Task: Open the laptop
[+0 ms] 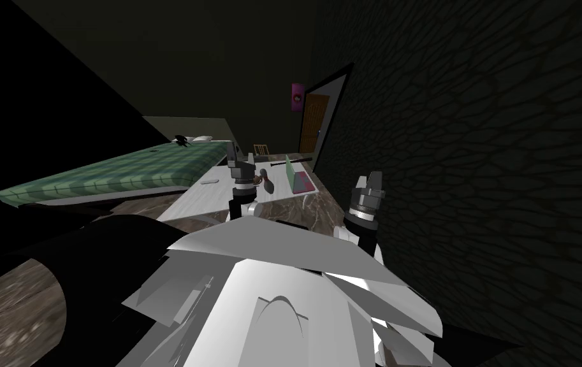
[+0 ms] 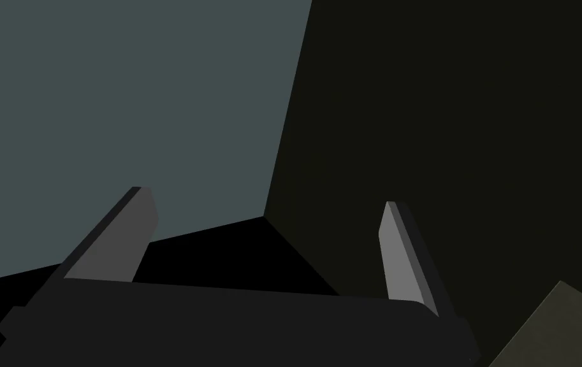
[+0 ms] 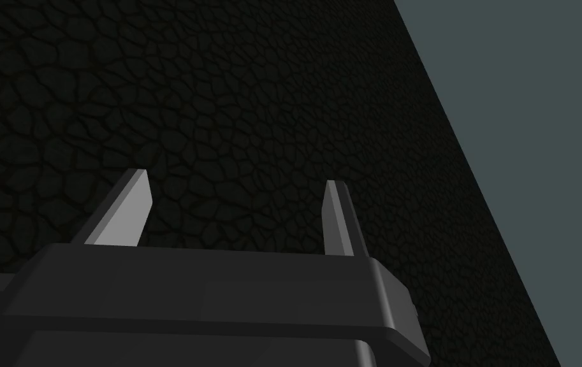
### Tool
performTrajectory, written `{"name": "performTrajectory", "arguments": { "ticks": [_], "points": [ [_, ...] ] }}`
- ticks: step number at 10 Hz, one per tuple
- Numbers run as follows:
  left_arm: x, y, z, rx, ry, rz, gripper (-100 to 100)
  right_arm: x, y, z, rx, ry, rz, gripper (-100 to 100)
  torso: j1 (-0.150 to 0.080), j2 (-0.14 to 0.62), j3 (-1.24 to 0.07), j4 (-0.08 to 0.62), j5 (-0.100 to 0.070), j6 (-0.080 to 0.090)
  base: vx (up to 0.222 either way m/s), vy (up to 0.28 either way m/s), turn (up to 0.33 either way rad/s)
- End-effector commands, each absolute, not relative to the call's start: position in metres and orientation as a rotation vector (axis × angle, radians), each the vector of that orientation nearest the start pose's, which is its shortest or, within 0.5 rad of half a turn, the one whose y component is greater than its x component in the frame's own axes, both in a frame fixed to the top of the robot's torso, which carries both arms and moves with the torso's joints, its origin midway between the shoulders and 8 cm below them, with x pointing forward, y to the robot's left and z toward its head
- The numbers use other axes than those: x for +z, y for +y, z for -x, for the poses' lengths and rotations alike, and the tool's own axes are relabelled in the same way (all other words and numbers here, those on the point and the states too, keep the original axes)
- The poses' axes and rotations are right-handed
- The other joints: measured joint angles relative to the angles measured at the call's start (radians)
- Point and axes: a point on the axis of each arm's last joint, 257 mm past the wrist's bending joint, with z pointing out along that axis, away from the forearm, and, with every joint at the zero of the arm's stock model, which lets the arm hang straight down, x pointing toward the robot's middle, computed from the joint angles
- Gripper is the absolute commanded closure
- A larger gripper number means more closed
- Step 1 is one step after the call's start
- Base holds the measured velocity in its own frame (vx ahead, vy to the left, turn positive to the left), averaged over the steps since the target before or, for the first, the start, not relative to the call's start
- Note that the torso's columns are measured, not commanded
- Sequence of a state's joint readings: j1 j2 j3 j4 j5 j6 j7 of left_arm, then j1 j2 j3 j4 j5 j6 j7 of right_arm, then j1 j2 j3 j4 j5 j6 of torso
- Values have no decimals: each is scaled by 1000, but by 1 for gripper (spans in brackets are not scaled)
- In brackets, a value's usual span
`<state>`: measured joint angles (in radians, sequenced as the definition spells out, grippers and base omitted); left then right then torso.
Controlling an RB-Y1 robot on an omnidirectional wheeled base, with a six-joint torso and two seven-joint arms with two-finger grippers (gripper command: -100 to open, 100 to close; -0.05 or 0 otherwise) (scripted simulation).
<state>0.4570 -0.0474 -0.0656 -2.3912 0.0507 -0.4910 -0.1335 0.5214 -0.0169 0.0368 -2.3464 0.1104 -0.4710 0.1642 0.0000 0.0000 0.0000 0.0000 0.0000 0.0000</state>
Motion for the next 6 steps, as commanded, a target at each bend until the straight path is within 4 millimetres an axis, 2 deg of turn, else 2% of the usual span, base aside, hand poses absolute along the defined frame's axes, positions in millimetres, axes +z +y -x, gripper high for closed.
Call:
{"name": "performTrajectory", "arguments": {
  "ticks": [1,6],
  "points": [
    [84,262,-323,-1317,473,575,0,40,-253,-338,1111,709,-501,0,0,40,-82,41,0,0,0,0,0],
    [84,262,-322,-1317,473,574,0,40,-253,-338,1111,709,-501,0,0,396,-792,396,0,0,0,0,0]
  ]
}}
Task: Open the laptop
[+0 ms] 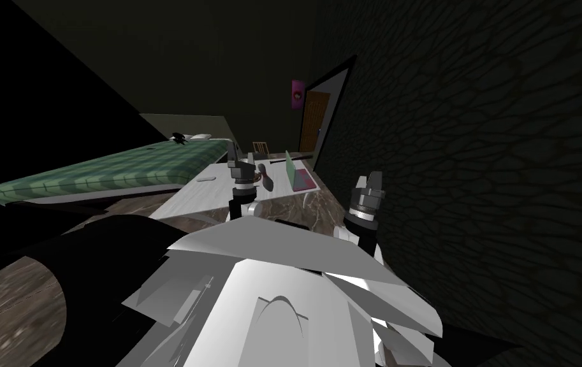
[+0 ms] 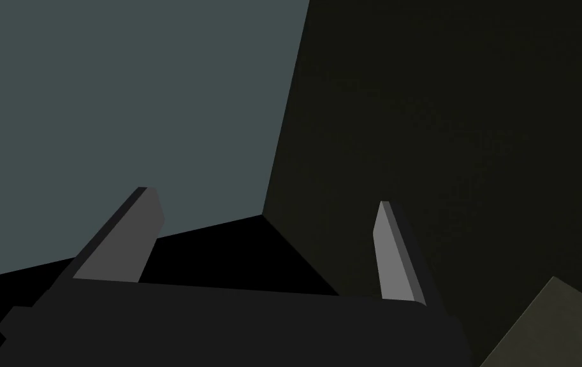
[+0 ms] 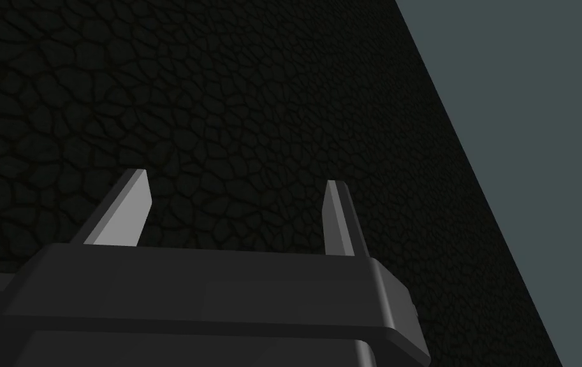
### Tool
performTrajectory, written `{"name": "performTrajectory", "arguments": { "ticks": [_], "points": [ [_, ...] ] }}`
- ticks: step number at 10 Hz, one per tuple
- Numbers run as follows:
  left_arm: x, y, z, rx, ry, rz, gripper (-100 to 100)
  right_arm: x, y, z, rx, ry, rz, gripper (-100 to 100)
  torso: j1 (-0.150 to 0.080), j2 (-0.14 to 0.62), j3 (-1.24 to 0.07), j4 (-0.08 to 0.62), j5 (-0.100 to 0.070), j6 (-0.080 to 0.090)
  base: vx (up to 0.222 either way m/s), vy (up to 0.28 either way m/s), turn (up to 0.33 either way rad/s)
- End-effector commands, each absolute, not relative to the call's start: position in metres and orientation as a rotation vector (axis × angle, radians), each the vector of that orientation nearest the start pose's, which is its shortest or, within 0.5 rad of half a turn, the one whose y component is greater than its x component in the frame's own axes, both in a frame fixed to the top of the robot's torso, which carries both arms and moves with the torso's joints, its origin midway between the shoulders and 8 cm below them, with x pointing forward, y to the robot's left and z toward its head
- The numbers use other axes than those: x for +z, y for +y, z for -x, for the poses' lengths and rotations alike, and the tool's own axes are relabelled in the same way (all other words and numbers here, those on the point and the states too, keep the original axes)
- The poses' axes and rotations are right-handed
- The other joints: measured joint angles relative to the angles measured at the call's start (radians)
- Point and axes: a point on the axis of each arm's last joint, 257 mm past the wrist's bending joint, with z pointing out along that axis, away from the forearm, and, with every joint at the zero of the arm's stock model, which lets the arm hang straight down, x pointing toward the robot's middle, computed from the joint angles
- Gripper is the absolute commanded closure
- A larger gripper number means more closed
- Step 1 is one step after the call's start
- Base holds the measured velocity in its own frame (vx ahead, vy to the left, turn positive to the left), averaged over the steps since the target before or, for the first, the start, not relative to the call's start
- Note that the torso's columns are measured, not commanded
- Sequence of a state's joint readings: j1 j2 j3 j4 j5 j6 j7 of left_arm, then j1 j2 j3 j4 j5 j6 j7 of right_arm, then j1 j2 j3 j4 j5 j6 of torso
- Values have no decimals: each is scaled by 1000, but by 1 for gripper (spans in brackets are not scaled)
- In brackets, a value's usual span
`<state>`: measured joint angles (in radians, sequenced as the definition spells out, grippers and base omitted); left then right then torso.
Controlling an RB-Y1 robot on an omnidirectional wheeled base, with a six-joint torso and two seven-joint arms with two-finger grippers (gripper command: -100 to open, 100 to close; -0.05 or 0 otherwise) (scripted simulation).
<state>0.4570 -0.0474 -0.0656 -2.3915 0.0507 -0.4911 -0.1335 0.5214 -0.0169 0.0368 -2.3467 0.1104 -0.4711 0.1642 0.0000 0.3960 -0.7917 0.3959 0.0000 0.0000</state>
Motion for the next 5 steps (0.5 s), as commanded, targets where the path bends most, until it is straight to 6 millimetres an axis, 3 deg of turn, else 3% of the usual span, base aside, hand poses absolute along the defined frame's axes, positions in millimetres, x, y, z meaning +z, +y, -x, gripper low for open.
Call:
{"name": "performTrajectory", "arguments": {
  "ticks": [1,3,4,5],
  "points": [
    [84,262,-322,-1317,473,574,0,40,-253,-338,1111,709,-501,0,0,74,-147,74,0,0,0,0,0],
    [85,262,-322,-1317,473,574,0,40,-253,-338,1111,709,-501,0,0,222,-443,221,0,0,0,0,0],
    [85,262,-322,-1317,473,574,0,36,-248,-340,1071,762,-447,-100,0,295,-590,295,0,0,7,16,53],
    [84,262,-323,-1317,473,575,0,33,-246,-341,1044,789,-418,-100,1,329,-659,328,0,0,1,32,58]
  ]
}}
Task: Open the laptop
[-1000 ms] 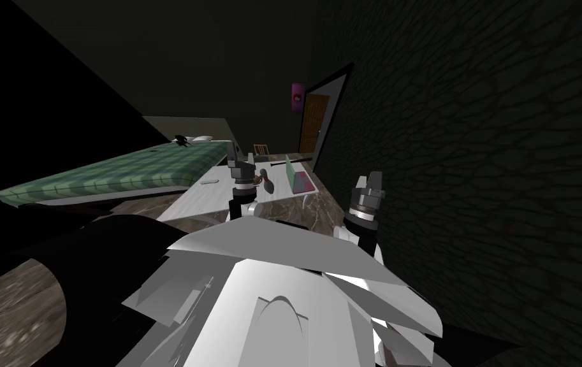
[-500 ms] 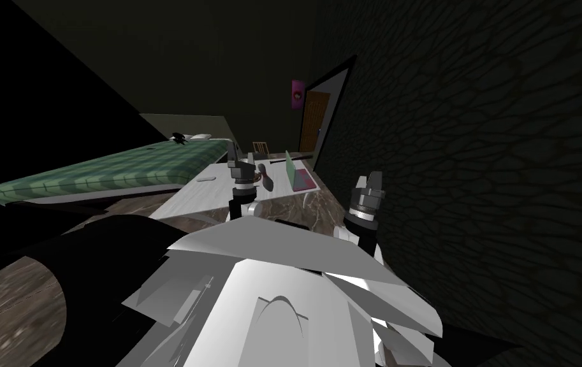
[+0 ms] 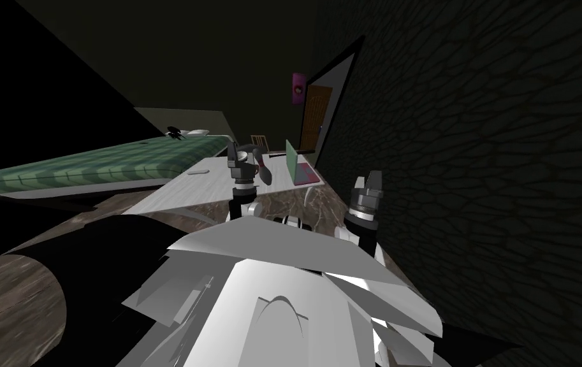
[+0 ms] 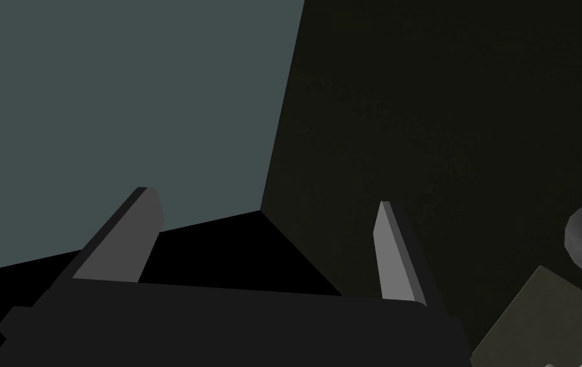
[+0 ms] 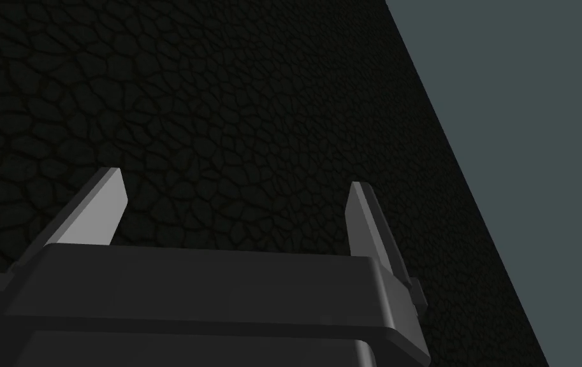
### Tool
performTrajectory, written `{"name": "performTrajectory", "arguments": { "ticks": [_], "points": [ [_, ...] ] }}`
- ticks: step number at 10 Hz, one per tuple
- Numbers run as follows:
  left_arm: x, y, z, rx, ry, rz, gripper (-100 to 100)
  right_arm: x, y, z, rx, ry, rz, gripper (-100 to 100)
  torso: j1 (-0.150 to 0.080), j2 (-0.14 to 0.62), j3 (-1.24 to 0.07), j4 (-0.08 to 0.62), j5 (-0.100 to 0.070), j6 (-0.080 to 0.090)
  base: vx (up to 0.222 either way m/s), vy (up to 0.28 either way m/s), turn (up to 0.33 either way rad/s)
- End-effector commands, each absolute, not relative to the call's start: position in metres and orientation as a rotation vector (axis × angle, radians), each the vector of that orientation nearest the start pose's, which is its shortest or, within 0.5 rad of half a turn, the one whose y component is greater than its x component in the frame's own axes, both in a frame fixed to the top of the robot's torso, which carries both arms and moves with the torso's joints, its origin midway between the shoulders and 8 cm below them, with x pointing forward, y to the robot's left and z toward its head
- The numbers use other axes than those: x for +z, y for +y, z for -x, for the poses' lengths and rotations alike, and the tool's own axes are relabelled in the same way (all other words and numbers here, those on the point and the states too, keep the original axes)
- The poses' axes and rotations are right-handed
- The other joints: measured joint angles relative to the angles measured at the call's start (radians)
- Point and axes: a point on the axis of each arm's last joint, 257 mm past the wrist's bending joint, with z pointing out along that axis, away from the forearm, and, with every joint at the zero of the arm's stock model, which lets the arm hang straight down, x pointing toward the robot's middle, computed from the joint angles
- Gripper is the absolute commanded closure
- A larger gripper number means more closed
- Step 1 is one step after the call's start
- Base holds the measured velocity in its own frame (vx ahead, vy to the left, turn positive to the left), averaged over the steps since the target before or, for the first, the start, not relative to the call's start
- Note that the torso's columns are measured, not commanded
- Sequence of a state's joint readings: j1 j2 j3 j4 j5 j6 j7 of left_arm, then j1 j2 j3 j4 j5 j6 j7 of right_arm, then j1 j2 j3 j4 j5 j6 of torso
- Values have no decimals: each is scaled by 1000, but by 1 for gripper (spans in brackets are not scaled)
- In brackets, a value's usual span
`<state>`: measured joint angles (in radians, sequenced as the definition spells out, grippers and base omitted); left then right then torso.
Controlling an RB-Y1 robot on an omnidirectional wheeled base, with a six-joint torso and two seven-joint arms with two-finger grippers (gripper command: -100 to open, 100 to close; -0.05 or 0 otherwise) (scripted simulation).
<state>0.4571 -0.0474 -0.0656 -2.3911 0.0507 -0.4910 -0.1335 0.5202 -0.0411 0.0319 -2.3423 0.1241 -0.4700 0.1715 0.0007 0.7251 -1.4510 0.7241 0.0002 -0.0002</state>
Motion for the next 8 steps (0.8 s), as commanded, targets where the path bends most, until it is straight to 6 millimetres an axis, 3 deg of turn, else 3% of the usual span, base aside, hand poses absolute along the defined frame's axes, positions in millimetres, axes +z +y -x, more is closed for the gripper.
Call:
{"name": "performTrajectory", "arguments": {
  "ticks": [1,8],
  "points": [
    [84,262,-323,-1317,473,575,0,30,-245,-342,1011,818,-386,-100,1,10,-19,10,0,0,2,44,43],
    [84,262,-323,-1317,473,575,0,4,-244,-353,648,1012,-88,-100,-1,13,-25,14,0,0,1,65,80]
  ]
}}
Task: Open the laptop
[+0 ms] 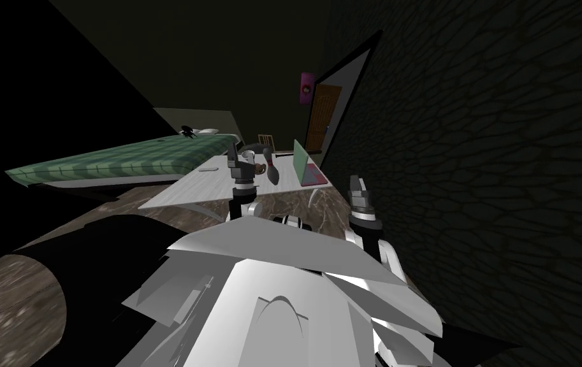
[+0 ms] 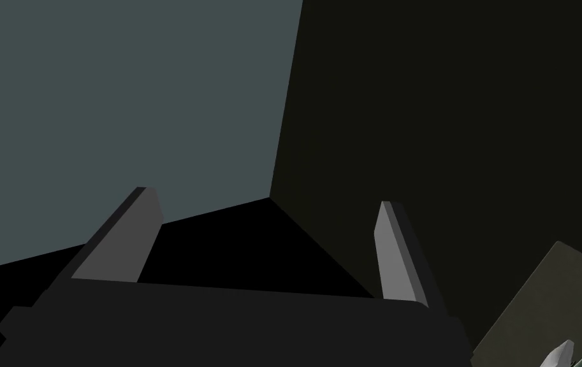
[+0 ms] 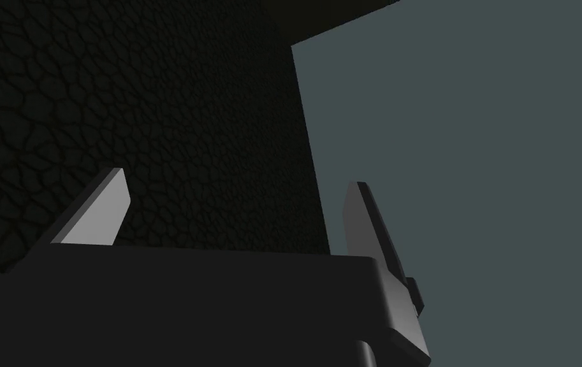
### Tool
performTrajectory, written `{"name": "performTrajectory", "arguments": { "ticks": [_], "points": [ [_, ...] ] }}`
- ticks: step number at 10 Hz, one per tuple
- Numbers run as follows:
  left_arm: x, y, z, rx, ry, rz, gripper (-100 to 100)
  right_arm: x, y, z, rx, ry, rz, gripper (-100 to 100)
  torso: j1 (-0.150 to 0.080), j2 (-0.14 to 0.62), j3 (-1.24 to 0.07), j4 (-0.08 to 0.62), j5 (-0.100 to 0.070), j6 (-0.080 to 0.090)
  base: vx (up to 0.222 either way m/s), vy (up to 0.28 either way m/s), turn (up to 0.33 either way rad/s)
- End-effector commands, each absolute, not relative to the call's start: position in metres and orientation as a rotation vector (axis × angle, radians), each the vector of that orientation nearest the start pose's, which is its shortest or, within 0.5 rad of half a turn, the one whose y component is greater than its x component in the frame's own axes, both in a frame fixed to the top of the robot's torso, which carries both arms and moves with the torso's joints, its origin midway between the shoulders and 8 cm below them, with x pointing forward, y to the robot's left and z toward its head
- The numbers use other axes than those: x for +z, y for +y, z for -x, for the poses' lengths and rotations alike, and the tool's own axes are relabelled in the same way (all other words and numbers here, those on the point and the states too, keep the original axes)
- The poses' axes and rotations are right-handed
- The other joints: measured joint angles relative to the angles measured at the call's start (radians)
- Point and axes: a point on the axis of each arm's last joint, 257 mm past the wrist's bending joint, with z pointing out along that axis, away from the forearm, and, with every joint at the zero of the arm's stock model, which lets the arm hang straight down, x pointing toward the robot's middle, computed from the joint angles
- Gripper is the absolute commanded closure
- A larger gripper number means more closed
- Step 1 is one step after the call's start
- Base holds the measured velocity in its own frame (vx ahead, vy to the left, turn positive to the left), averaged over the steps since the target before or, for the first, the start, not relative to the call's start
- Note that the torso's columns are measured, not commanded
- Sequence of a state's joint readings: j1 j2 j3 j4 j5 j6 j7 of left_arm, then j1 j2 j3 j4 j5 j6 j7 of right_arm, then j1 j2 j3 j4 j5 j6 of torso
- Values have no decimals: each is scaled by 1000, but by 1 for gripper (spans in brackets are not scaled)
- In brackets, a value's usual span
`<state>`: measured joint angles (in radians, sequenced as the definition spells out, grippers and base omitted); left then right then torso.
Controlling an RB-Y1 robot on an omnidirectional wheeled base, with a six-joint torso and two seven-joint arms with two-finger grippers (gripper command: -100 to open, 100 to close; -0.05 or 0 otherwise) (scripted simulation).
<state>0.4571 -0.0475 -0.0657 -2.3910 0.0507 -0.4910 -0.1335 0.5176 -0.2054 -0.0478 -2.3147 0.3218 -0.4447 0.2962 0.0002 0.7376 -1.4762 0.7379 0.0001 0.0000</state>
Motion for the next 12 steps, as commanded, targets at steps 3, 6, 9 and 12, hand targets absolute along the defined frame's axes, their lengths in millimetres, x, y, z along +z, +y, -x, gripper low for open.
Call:
{"name": "performTrajectory", "arguments": {
  "ticks": [3,6,9,12],
  "points": [
    [84,262,-323,-1317,473,575,0,-4,-247,-357,507,1058,24,-100,-1,1,0,0,0,0,8,63,66],
    [84,262,-323,-1317,473,575,0,-12,-251,-360,357,1096,144,-100,-1,1,1,0,0,0,4,56,68],
    [84,262,-323,-1317,473,575,0,-18,-253,-362,264,1117,221,-100,0,0,0,0,0,0,5,53,62],
    [84,262,-323,-1317,473,575,0,-27,-262,-367,100,1143,354,-100,2,0,0,0,0,0,9,66,76]
  ]
}}
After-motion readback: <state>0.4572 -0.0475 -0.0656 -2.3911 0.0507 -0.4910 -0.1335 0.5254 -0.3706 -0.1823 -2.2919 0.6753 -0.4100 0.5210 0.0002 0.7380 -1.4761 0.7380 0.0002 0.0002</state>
